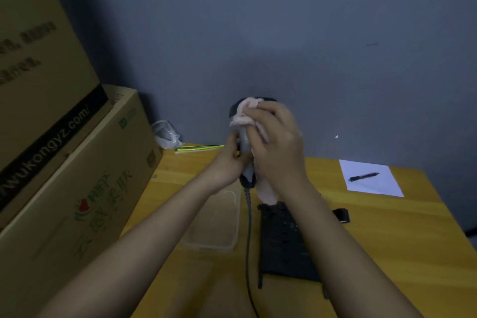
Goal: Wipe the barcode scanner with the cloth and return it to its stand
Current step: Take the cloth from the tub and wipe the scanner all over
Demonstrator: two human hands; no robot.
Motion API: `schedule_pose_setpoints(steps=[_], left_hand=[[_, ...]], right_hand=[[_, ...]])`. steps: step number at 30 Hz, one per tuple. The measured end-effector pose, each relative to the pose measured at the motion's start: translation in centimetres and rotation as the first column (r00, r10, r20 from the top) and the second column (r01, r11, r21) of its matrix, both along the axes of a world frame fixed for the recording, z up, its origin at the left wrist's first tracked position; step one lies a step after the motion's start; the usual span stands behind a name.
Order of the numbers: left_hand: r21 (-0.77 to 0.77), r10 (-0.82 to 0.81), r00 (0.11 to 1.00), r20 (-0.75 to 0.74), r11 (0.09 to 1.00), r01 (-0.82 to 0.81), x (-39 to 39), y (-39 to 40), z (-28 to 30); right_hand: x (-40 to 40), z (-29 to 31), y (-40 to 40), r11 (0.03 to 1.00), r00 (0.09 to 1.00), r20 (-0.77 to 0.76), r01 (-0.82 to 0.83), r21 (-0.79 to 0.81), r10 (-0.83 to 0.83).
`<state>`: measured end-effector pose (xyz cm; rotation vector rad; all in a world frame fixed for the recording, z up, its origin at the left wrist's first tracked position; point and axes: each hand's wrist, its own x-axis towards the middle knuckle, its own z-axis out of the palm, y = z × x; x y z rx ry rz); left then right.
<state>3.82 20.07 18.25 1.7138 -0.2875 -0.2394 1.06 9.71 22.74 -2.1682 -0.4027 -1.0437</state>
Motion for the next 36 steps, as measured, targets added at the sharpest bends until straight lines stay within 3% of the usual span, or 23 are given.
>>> schedule_pose_setpoints(steps=[6, 10, 15, 19, 24, 27, 29, 33, 36], left_hand=[[0.008, 0.026, 1.000, -0.007, 1.000, -0.026, -0.6, 0.5, 0.7], [0.086, 0.049, 0.982, 0.182, 0.994, -0.065, -0.6, 0.2, 1.2], [0.056, 0.080, 0.992, 0.098, 0.995, -0.086, -0.5, 0.9, 1.5], [0.184, 0.076, 0.977, 0.202, 0.976, -0.114, 0.1, 1.2, 1.3], [0.071, 0.081, 0.993, 0.086, 0.994, -0.087, 0.1, 1.4, 1.4], [0.057, 0.119, 0.992, 0.046, 0.991, -0.121, 0.2, 1.4, 1.7], [0.077, 0.124, 0.991, 0.051, 0.989, -0.128, 0.5, 1.5, 1.9], [0.167, 0.075, 0.992, 0.103, 0.982, -0.091, 0.5, 1.1, 1.6], [0.173, 0.102, 0.985, 0.141, 0.977, -0.126, 0.3, 0.7, 1.5]], right_hand=[[0.1, 1.2, -1.7, 0.976, 0.982, -0.047, 0.177, -0.127, -0.185], [-0.3, 2.1, 0.5, 0.996, 0.996, -0.077, 0.027, -0.088, -0.034], [0.5, 1.9, -1.8, 0.979, 0.985, -0.077, 0.143, -0.147, -0.156], [-0.2, 1.8, -0.5, 0.996, 0.994, -0.113, -0.006, -0.094, -0.005], [0.5, 1.6, -3.2, 0.951, 0.974, -0.123, 0.152, -0.269, -0.191], [-0.2, 2.3, -3.6, 0.968, 0.941, -0.256, 0.179, -0.175, -0.220], [-0.4, 2.9, -3.7, 0.991, 0.972, -0.197, 0.114, -0.075, -0.126], [0.5, 2.5, -1.9, 0.996, 0.998, -0.063, -0.020, -0.090, 0.014], [1.4, 1.4, -1.8, 0.992, 1.000, -0.006, -0.013, -0.127, 0.012]])
